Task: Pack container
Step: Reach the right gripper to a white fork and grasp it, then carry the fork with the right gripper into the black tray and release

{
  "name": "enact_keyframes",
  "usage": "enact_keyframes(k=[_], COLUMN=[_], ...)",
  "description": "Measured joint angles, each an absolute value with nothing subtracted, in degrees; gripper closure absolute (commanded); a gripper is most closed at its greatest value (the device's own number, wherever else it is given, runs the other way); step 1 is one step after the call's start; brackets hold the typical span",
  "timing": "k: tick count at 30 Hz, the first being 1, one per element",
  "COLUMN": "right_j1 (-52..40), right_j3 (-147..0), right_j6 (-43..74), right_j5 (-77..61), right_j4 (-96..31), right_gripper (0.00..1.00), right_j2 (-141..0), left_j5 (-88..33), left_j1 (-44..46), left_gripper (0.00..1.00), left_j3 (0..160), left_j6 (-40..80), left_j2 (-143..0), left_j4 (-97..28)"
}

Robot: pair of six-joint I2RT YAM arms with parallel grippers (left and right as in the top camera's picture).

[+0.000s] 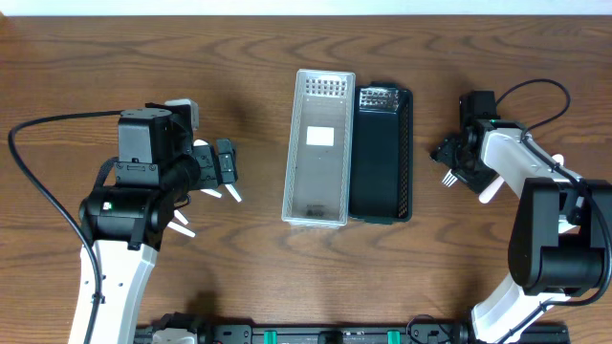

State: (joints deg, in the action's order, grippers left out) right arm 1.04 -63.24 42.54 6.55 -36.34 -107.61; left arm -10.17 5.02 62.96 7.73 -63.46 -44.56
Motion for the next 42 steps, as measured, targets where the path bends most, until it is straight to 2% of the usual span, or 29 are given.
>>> enact_keyframes(k=[7,11,18,21,26,36,42], right_j1=[1.0,1.0,1.0,1.0,1.0,1.0,-0.1], right_j3=[-63.2,-63.2,-63.2,-63.2,-63.2,-63.4,-69.7], right_j6=[42.4,42.3,42.5,42.5,42.5,40.0,34.2], right_j5=[6.8,6.7,6.5,6.5,6.4,6.4,6.7], right_j4=[-36.3,-36.3,-36.2,-36.2,-36.1,-38.2,-43.9], right_gripper=[0.50,0.66,0.78,0.79,0.99,0.99,0.99], right_j2=[-107.6,-107.6,-107.6,-107.5,-107.5,-106.7,-98.6], left_j5=[-10.2,-10.2,-10.2,-10.2,-10.2,-10.2,-10.2], left_j1=[5.0,5.0,5.0,5.0,5.0,5.0,5.0], left_gripper=[0.02,0.02,0.02,0.02,0.02,0.02,0.02], left_j3=[63.0,63.0,63.0,63.0,63.0,63.0,63.0], left_j6=[7.7,7.7,7.7,7.7,7.7,7.7,7.7], left_j2=[-63.5,-63.5,-63.5,-63.5,-63.5,-63.5,-63.5], left_j4=[-44.6,-44.6,-44.6,-44.6,-44.6,-44.6,-44.6])
